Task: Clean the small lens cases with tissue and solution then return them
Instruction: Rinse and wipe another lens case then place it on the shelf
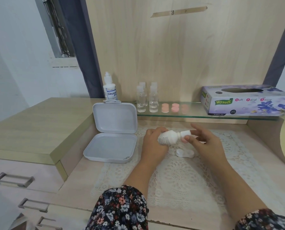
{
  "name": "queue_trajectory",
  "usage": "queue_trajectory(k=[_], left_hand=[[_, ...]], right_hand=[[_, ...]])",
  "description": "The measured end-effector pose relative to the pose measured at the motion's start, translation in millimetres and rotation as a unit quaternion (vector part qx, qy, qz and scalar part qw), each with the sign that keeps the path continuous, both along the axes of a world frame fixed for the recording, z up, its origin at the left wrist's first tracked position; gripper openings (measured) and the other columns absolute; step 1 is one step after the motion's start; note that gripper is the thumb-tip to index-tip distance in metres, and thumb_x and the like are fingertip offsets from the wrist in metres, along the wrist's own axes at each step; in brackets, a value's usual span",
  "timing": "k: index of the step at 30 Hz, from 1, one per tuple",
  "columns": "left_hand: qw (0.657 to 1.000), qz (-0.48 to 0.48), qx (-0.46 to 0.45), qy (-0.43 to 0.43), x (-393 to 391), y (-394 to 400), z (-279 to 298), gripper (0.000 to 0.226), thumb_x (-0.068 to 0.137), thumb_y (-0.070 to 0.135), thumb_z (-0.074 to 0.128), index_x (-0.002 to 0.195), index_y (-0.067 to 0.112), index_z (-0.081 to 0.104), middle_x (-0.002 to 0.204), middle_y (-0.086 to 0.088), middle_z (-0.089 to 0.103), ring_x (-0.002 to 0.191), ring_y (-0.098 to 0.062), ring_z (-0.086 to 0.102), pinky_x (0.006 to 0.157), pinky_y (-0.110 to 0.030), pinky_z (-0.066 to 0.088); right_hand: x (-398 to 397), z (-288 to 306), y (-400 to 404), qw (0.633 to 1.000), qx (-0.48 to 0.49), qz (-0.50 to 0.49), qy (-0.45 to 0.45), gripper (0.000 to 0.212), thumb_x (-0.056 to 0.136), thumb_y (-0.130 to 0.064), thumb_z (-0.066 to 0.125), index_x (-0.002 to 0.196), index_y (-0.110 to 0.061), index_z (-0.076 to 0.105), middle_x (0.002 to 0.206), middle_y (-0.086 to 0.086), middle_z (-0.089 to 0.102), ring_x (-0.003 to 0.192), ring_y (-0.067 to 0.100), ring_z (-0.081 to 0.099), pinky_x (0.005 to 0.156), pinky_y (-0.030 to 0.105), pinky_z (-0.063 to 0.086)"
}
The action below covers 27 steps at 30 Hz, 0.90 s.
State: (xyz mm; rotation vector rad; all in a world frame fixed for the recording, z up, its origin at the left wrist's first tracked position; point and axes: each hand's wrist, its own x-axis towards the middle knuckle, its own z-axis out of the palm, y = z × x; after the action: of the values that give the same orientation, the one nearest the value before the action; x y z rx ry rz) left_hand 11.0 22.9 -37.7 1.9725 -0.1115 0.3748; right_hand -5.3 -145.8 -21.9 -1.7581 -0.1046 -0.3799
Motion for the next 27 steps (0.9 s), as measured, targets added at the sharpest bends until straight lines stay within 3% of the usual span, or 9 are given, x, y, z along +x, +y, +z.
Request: queue_trajectory(k=[3,5,10,13,16,18,21,24,27], left_hand=[[1.000,-0.003,0.001,-0.002,0.7,0.0,-0.8,0.053,0.070,-0.002,0.064,0.103,0.039,0.060,0.105,0.010,0.043,0.098,-0.011,0.052,0.079,-0.023,0.045],[1.000,-0.002,0.005,-0.002,1.2,0.2,-1.4,0.053,0.070,-0.003,0.064,0.104,0.037,0.061,0.106,0.009,0.044,0.098,-0.011,0.052,0.078,-0.021,0.045],[1.000,0.007,-0.008,-0.005,0.6,-0.2,-1.0,0.057,0.070,-0.004,0.064,0.093,0.048,0.057,0.105,0.009,0.044,0.097,-0.012,0.053,0.080,-0.026,0.049],[1.000,0.009,-0.010,-0.005,0.1,-0.3,-0.9,0.058,0.070,-0.004,0.064,0.091,0.050,0.055,0.105,0.010,0.044,0.096,-0.010,0.052,0.079,-0.024,0.047],[1.000,0.005,-0.007,-0.001,0.3,-0.7,-1.0,0.057,0.070,-0.004,0.063,0.095,0.046,0.057,0.105,0.010,0.043,0.098,-0.010,0.051,0.076,-0.020,0.044],[1.000,0.003,-0.003,0.002,0.4,-0.9,-0.9,0.054,0.071,-0.004,0.063,0.098,0.043,0.058,0.107,0.008,0.044,0.099,-0.011,0.051,0.075,-0.018,0.042],[1.000,0.000,0.003,0.001,0.6,-0.1,-0.6,0.053,0.070,-0.004,0.062,0.100,0.040,0.060,0.108,0.005,0.045,0.098,-0.012,0.052,0.075,-0.019,0.043],[1.000,0.005,0.002,-0.002,0.3,0.6,-0.4,0.053,0.071,-0.004,0.062,0.098,0.041,0.059,0.108,0.004,0.045,0.096,-0.011,0.051,0.072,-0.015,0.040],[1.000,0.006,0.000,-0.005,-0.6,0.4,0.1,0.052,0.072,-0.004,0.063,0.097,0.041,0.058,0.108,0.003,0.045,0.096,-0.011,0.051,0.074,-0.018,0.042]], right_hand=[[0.4,-0.9,-0.2,1.000,-0.007,-0.017,0.006,0.012,0.087,-0.026,0.069,0.094,-0.035,0.067,0.090,-0.010,0.068,0.085,0.011,0.059,0.071,0.019,0.042],[0.5,-1.0,0.0,1.000,-0.018,-0.016,-0.002,0.014,0.088,-0.023,0.067,0.087,-0.036,0.067,0.088,-0.013,0.068,0.081,0.009,0.057,0.070,0.018,0.042],[-1.1,0.6,0.6,0.999,-0.033,-0.001,-0.001,0.025,0.087,-0.013,0.067,0.100,-0.034,0.069,0.097,-0.015,0.066,0.070,-0.006,0.049,0.070,0.017,0.038],[-1.4,0.8,0.8,0.999,-0.044,0.007,-0.008,0.034,0.086,-0.011,0.069,0.102,-0.041,0.067,0.097,-0.017,0.065,0.067,-0.004,0.048,0.067,0.013,0.036],[-1.2,0.4,0.0,0.999,-0.038,0.006,0.011,0.032,0.086,-0.025,0.070,0.112,-0.040,0.061,0.096,-0.017,0.064,0.078,0.002,0.054,0.066,0.016,0.040],[-0.9,-0.1,-0.9,0.999,-0.026,-0.011,0.027,0.018,0.088,-0.032,0.067,0.106,-0.032,0.065,0.093,-0.012,0.066,0.088,0.009,0.058,0.068,0.020,0.041],[-0.2,-1.2,0.0,0.999,-0.026,-0.014,0.025,0.007,0.090,-0.026,0.065,0.095,-0.027,0.069,0.090,-0.008,0.068,0.087,0.012,0.059,0.068,0.021,0.042],[0.7,-1.1,0.1,0.999,-0.041,-0.005,0.016,0.016,0.088,-0.015,0.066,0.098,-0.027,0.070,0.095,-0.007,0.067,0.080,0.012,0.053,0.070,0.021,0.040],[1.0,-1.3,-0.4,0.999,-0.047,0.007,0.008,0.027,0.085,-0.011,0.069,0.098,-0.034,0.068,0.096,-0.017,0.066,0.068,0.002,0.046,0.071,0.023,0.039]])
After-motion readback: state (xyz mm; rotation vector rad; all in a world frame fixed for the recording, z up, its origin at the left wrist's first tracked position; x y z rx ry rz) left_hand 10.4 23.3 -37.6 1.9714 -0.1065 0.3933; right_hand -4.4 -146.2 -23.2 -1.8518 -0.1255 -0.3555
